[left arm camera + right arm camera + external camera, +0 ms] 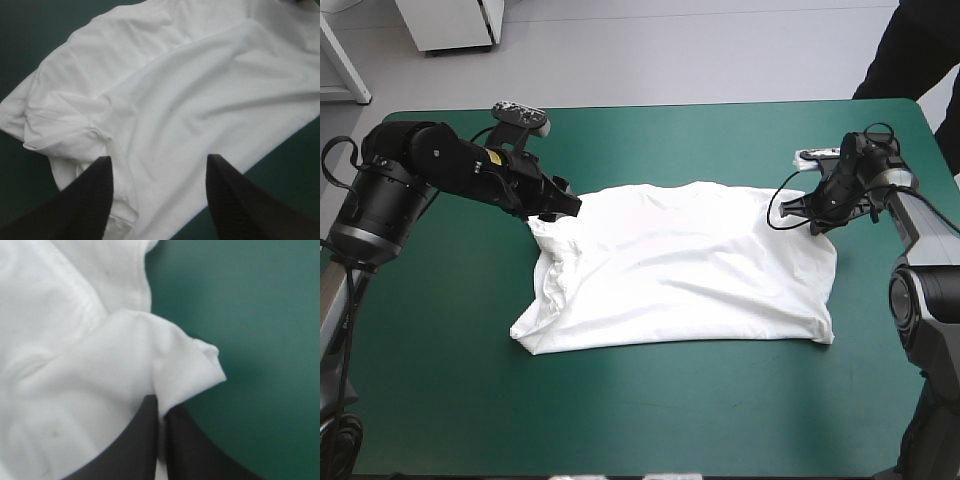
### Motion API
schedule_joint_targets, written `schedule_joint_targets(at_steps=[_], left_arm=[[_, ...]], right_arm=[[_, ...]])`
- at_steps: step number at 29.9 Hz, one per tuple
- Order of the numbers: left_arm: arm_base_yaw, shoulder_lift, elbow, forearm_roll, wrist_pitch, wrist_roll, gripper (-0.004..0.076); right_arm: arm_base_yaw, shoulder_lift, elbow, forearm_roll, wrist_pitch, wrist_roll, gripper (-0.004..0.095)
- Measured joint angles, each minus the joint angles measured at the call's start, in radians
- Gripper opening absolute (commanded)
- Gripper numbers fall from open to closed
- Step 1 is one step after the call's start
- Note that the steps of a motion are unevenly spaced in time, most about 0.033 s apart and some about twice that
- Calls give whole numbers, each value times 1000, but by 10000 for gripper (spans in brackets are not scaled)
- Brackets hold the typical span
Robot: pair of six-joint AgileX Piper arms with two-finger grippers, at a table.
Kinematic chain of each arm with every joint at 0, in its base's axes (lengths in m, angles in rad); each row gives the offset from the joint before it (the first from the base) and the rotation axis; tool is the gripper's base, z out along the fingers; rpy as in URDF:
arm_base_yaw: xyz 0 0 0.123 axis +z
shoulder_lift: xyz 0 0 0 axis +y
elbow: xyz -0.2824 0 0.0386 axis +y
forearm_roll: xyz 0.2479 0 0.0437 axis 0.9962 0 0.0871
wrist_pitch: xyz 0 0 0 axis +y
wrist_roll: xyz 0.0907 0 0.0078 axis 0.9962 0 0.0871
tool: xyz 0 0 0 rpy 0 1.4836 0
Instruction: Fold the cloth
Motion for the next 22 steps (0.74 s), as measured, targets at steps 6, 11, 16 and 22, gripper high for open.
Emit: schedule_joint_targets(at_steps=[6, 11, 16, 22], left_arm=[[0, -14, 0, 0, 0, 0, 402], [0, -15, 0, 0, 1, 0, 402], [0, -15, 0, 0, 1, 0, 402], [0, -15, 0, 0, 1, 6, 402]], right_arm=[[29, -86, -11, 94, 38, -50, -13], [104, -78, -10, 106, 37, -63, -13], [160, -16, -10, 113, 20, -70, -13], [169, 36, -11, 130, 13, -119, 18]])
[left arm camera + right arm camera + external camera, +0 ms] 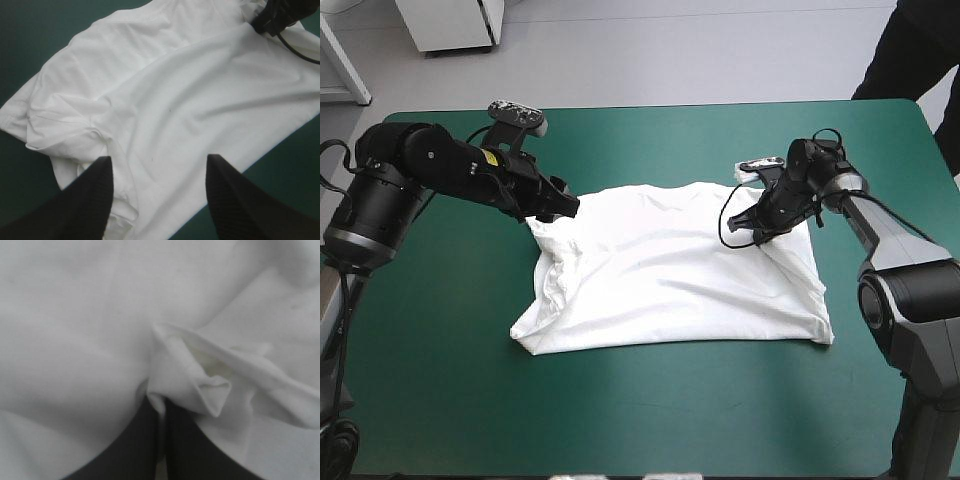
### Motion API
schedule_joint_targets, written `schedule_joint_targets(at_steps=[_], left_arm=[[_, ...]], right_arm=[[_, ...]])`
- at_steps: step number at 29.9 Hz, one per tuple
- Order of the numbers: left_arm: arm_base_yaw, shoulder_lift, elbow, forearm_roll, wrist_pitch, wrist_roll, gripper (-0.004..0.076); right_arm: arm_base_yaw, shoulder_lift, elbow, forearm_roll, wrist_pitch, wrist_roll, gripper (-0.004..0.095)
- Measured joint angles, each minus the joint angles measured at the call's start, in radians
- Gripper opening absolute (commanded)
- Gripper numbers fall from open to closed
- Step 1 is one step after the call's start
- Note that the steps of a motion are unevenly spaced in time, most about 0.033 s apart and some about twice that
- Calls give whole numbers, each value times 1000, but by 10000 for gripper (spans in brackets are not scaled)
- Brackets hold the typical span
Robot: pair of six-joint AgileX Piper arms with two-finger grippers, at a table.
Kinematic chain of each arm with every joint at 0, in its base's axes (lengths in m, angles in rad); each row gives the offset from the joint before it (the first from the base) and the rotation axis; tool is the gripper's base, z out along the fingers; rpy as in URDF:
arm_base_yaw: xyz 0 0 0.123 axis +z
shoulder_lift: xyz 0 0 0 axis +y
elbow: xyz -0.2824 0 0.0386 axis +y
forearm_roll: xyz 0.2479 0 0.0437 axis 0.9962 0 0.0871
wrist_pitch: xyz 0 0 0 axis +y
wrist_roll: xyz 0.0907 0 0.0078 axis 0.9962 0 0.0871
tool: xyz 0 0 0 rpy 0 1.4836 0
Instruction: Fold the cloth
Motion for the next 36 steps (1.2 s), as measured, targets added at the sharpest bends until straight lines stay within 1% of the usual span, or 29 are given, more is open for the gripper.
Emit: schedule_joint_targets(at_steps=[8, 11, 16, 19, 23, 27, 29, 32, 36], left_arm=[[0, -5, 0, 24, 0, 3, 402], [0, -23, 0, 50, 0, 1, 403], [0, -69, 22, 121, -1, -27, 403], [0, -114, 91, 167, -1, -43, 403], [0, -198, 226, 218, -1, -58, 403], [0, -286, 363, 258, -1, -70, 404], [0, -316, 433, 281, -1, -71, 427], [0, -326, 525, 298, -2, -72, 470], [0, -315, 640, 307, -42, -71, 479]], right_arm=[[1, 9, -49, 16, 50, -39, 350], [1, -5, -55, 17, 59, -40, 440], [-5, -83, -55, -41, 90, -13, 450], [-20, -160, -50, -76, 104, 6, 450], [-28, -292, -4, -113, 114, 26, 450], [-28, -446, 102, -149, 125, 45, 450], [-28, -520, 168, -166, 128, 57, 450], [-28, -632, 257, -188, 132, 71, 449], [-28, -749, 363, -203, 138, 85, 449]])
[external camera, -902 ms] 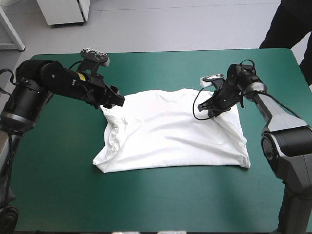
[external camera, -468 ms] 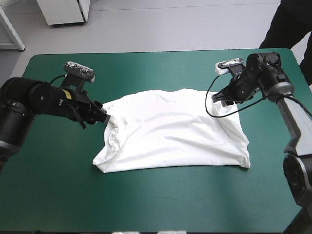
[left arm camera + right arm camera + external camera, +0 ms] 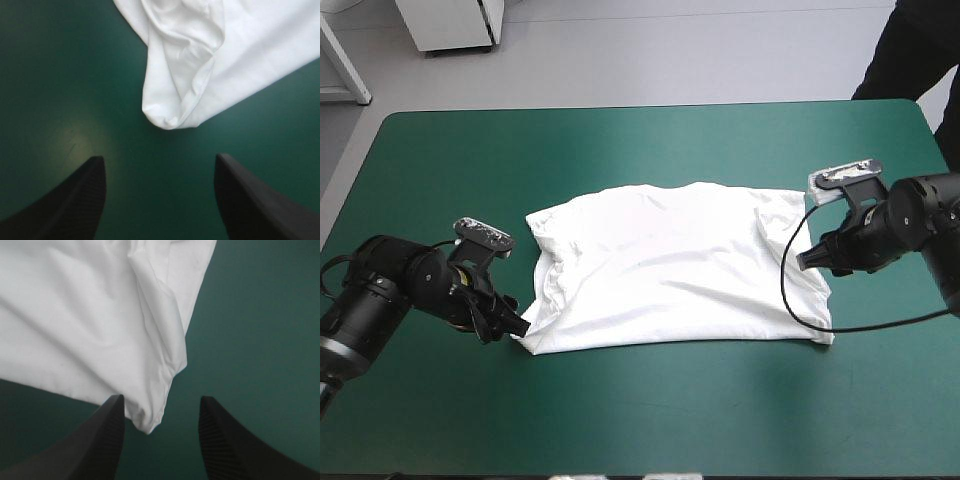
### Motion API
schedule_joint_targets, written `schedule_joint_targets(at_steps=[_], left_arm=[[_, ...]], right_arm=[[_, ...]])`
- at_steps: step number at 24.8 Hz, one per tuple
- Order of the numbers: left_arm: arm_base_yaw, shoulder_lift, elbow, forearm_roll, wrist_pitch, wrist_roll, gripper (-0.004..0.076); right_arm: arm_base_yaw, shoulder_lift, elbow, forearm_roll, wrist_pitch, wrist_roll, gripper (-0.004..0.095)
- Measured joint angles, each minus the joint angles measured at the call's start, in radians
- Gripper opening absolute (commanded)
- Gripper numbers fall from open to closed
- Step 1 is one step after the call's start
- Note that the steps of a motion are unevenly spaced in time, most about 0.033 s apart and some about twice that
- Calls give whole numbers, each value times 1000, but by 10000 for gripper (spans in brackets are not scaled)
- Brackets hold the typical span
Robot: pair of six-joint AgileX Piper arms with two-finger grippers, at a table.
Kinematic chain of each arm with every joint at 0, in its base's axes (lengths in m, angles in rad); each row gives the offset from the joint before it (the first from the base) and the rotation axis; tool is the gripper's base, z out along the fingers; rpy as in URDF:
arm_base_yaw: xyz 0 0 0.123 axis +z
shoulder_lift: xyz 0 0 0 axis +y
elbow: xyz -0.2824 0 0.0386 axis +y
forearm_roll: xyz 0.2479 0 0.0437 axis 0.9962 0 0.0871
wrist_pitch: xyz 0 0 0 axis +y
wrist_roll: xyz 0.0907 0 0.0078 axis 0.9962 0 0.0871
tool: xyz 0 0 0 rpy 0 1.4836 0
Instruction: Fold the cloth
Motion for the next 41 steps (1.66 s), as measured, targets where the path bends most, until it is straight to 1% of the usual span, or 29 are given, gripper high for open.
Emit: schedule_joint_targets(at_steps=[5, 9, 12, 14, 20, 22, 24, 25, 27, 30, 33, 41], left_arm=[[0, 65, 83, 16, -70, 0, 479], [0, 134, 101, 16, -141, 3, 479], [0, 235, 101, 8, -201, 17, 479], [0, 292, 101, -43, -233, 38, 478], [0, 389, 98, -82, -250, 69, 470], [0, 393, 95, -83, -246, 72, 403], [0, 394, 95, -79, -245, 74, 246], [1, 394, 94, -83, -247, 76, 130], [1, 395, 94, -95, -249, 79, 1], [-2, 395, 93, -124, -243, 80, -9], [-2, 395, 93, -124, -244, 83, -9], [-2, 395, 93, -124, -243, 83, -9]], right_arm=[[0, -70, 72, -17, 8, 11, 449], [0, -88, 101, -26, 9, 14, 449], [0, -92, 105, -26, 10, 17, 449], [0, -92, 105, -26, 10, 17, 449], [0, -92, 105, -26, 10, 21, 449], [0, -92, 105, -26, 10, 24, 449], [0, -92, 108, -26, 9, 25, 449], [0, -93, 119, -26, 7, 25, 450], [0, -93, 169, -26, 3, 25, 450], [0, -93, 292, -26, -41, 25, 450], [0, -86, 347, -26, -89, 25, 450], [0, 57, 363, -28, -190, 24, 450]])
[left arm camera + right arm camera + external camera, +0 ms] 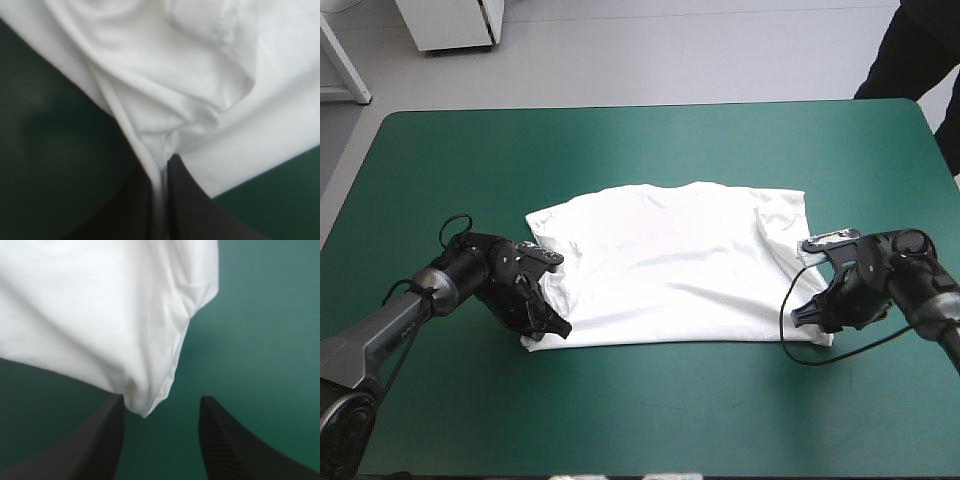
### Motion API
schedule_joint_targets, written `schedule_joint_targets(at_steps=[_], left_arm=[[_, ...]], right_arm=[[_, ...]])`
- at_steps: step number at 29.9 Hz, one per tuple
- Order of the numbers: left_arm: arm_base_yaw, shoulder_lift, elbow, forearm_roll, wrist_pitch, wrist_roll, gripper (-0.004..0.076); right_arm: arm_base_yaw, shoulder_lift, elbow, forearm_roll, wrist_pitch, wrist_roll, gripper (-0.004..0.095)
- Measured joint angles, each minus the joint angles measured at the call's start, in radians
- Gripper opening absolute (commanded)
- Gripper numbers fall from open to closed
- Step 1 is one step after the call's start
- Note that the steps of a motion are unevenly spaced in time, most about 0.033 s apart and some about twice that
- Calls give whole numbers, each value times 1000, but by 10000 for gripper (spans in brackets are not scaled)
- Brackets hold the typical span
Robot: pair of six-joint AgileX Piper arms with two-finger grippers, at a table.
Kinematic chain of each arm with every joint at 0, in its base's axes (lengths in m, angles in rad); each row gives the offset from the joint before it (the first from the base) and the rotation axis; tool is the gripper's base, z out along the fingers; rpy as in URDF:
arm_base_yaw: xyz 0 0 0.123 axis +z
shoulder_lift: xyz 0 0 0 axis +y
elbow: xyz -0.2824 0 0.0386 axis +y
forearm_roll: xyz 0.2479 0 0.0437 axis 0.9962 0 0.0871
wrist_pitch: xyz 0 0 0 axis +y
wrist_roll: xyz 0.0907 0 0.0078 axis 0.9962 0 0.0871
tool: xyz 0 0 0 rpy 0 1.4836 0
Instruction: Fold the cloth
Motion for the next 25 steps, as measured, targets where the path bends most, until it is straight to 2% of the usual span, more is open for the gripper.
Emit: schedule_joint_targets(at_steps=[13, 15, 18, 23, 25], left_arm=[[0, 0, 0, 0, 1, 1, -9], [0, 0, -2, 0, 4, 1, -9], [0, 2, -4, 0, 7, 1, -9], [0, 2, -14, 8, 27, 1, -9], [0, 0, -21, 14, 37, 1, -9]], right_arm=[[0, 181, 1, 11, -55, -14, 432], [0, 195, -1, 24, -55, -19, 389], [-1, 200, -3, 45, -52, -42, 270], [-1, 202, -5, 82, -35, -57, 13], [-1, 203, -7, 89, -24, -59, -16]])
